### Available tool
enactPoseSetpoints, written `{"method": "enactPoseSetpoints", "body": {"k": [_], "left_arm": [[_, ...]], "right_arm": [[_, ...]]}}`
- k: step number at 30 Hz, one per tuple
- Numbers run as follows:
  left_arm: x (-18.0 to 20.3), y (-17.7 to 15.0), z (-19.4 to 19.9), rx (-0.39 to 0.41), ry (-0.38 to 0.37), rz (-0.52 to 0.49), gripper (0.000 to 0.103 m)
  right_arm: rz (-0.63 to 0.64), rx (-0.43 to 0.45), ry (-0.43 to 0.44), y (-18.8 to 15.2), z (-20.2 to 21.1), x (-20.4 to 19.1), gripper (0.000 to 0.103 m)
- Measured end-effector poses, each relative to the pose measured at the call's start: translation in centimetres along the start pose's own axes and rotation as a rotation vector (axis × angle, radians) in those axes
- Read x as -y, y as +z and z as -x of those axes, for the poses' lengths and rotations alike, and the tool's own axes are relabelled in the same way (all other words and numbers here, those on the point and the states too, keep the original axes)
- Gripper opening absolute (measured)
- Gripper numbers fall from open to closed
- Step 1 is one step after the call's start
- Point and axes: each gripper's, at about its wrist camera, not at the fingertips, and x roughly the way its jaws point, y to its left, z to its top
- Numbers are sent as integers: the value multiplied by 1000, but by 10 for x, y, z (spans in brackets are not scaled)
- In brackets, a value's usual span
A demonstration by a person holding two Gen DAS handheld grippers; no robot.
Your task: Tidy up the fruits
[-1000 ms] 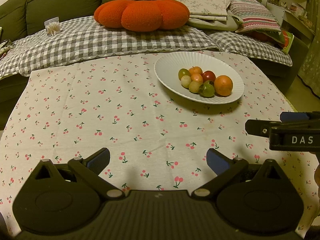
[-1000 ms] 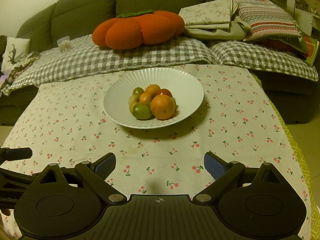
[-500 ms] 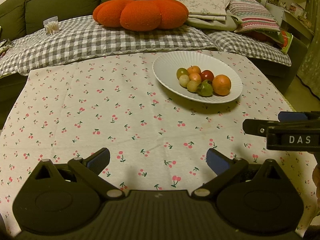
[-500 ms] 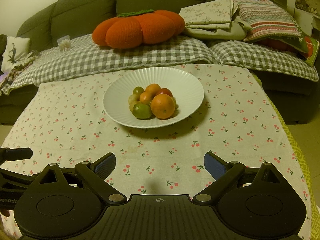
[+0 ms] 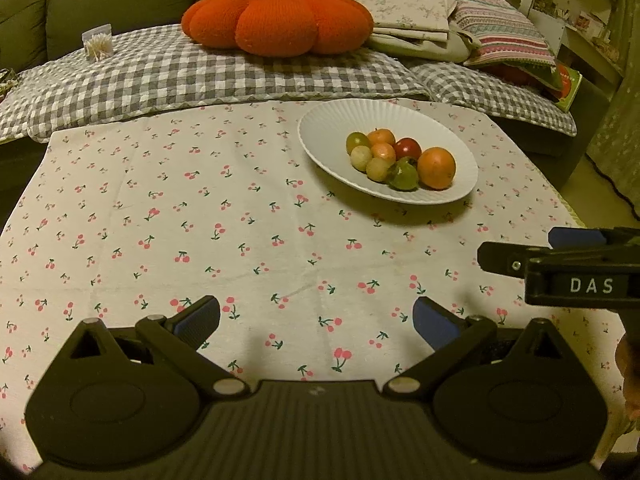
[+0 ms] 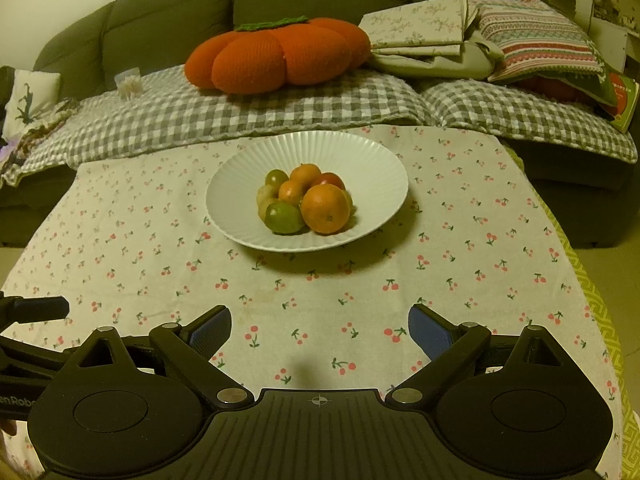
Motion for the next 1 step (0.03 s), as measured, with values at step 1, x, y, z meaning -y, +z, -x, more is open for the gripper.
{"method": "enactPoseSetpoints", "body": {"k": [1], "left_arm": [[0, 0, -1, -3, 1, -1, 102]], "right_arm": [[0, 0, 0, 0, 0, 0, 97]]}}
